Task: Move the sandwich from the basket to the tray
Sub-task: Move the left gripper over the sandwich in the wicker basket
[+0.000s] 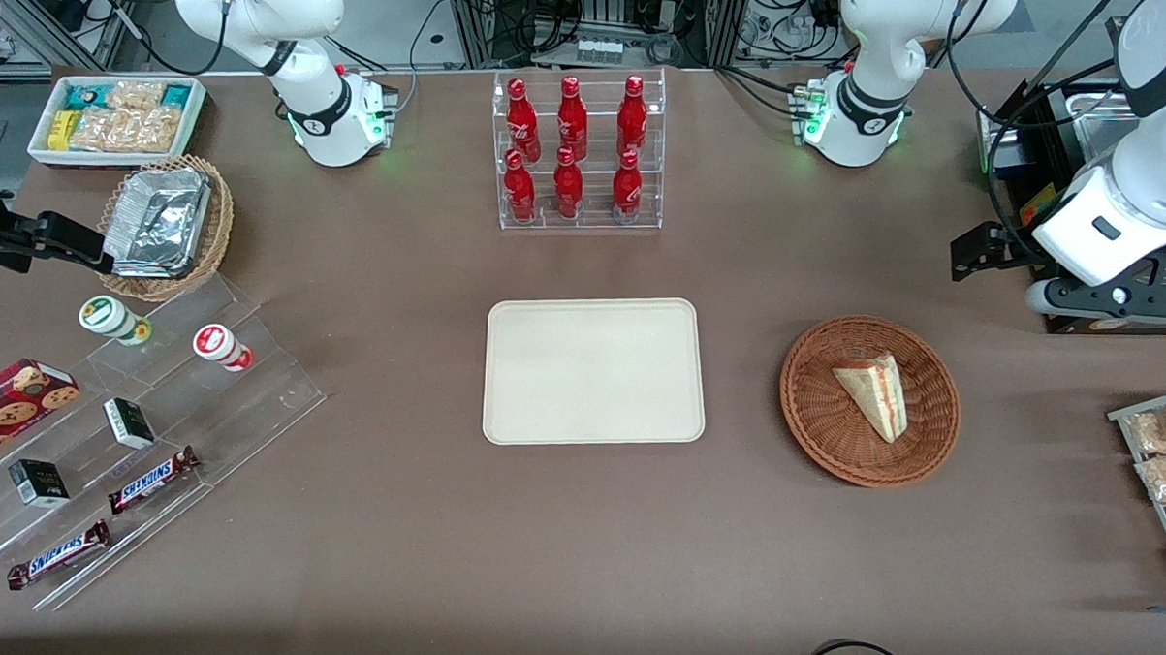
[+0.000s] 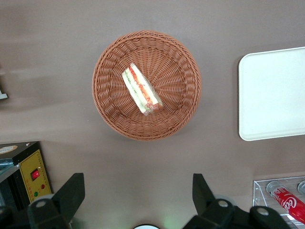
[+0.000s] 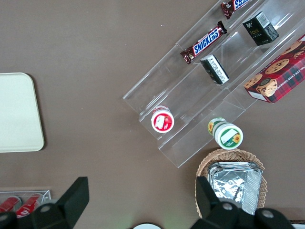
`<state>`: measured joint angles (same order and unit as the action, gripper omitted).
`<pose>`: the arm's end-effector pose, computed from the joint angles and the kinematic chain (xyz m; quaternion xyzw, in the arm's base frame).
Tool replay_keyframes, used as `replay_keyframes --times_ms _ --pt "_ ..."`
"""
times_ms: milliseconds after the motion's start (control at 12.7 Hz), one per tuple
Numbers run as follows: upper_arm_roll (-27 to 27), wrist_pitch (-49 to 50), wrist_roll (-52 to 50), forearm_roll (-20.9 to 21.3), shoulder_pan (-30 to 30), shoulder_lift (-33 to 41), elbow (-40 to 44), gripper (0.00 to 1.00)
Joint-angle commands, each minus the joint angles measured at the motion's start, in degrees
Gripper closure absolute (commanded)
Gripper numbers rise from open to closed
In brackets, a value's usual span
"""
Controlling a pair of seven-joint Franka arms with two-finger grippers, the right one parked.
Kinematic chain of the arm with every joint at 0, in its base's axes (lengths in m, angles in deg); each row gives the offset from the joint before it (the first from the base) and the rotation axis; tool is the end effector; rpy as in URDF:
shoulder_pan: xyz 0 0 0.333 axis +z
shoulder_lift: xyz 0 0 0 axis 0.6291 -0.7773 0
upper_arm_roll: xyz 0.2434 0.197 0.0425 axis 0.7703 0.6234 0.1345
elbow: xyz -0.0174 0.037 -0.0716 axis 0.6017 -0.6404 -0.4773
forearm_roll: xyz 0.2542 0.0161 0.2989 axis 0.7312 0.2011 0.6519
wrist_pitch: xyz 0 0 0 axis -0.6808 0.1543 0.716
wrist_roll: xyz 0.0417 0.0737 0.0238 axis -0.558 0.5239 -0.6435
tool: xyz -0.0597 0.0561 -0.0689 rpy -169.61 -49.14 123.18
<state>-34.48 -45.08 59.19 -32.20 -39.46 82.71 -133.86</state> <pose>0.5432 -0.0596 0.5878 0.9979 -0.0427 -0.0480 0.0003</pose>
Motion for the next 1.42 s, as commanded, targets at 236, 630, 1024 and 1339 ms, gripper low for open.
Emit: replay_keyframes --times_ms 236,630,1024,1339 --pt "-0.4 0.6 1.2 -0.3 0.0 -1.1 1.0 0.00" --pt "-0.6 -7.8 1.2 -0.3 -0.2 -3.2 -8.8 0.00" --pt "-0.4 -26.5 1.1 0.3 0.1 -4.0 -22.4 0.00" --pt "-0.2 -38.8 0.2 1.0 0.4 -7.0 -29.2 0.00"
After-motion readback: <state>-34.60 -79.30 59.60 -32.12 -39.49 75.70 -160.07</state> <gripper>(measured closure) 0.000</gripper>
